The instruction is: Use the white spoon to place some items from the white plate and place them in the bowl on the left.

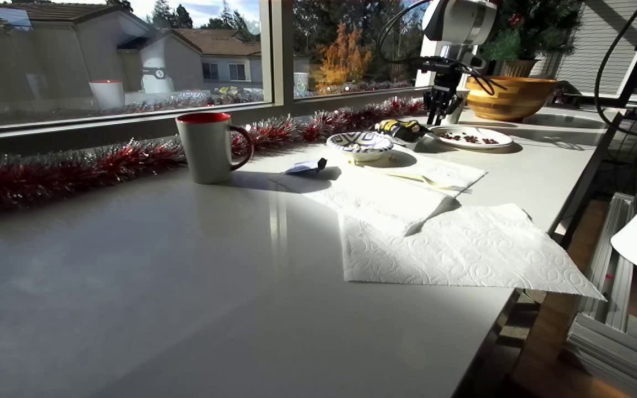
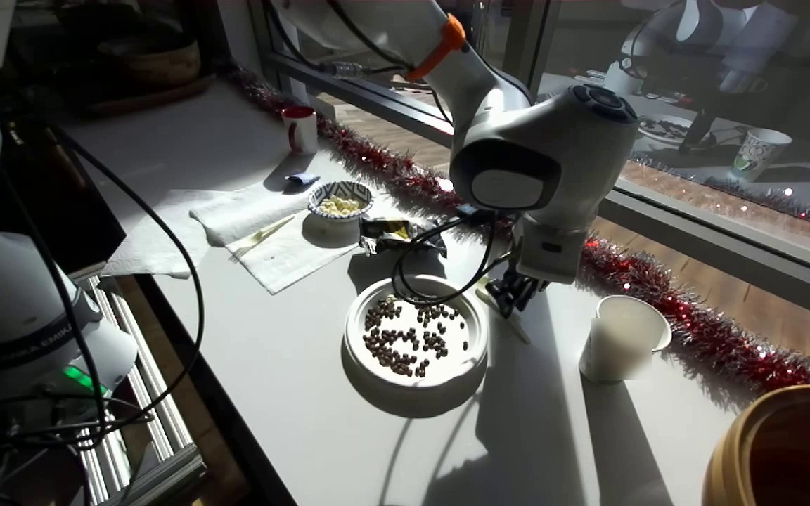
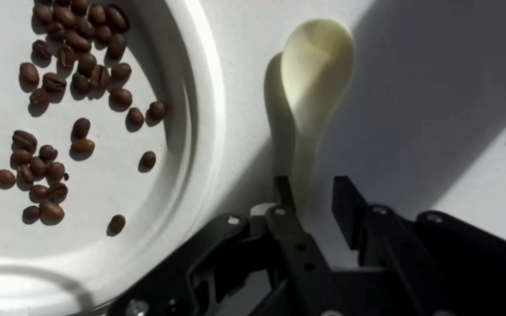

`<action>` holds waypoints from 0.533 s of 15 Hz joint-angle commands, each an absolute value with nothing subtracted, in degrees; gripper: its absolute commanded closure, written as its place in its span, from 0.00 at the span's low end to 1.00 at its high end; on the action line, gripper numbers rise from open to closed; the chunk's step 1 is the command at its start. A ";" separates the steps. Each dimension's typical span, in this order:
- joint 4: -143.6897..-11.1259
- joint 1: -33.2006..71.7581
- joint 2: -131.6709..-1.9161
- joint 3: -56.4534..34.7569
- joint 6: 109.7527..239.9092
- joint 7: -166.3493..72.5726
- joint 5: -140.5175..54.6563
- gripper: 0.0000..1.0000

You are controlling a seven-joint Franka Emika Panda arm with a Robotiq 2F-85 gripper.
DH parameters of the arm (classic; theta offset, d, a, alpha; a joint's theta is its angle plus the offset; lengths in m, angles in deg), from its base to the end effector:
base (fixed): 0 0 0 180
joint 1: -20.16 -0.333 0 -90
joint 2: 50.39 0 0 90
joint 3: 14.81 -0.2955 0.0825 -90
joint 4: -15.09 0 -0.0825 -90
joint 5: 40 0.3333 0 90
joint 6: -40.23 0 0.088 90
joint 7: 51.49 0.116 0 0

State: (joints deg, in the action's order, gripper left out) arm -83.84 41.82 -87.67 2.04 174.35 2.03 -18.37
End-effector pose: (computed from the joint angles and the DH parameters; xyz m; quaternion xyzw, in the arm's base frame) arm 0.5023 -0.3669 0.2298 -0.6157 0.7866 0.0034 0.0467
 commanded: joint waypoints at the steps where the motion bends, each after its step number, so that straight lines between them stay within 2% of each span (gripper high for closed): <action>1: -81.25 42.95 -89.92 1.43 173.78 1.51 -17.24 0.73; 2: -81.10 42.96 -90.27 1.46 173.66 1.31 -17.50 0.78; 3: -80.90 42.90 -90.58 1.59 173.30 1.31 -17.83 0.77; 4: -80.85 42.85 -90.49 1.74 173.68 1.40 -17.84 0.94; 7: -83.37 41.24 -86.65 3.21 173.83 3.03 -19.32 1.00; 8: -84.73 40.56 -84.64 3.93 173.65 3.16 -20.23 0.97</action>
State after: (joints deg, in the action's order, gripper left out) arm -82.59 41.99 -88.80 2.35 174.37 2.04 -18.53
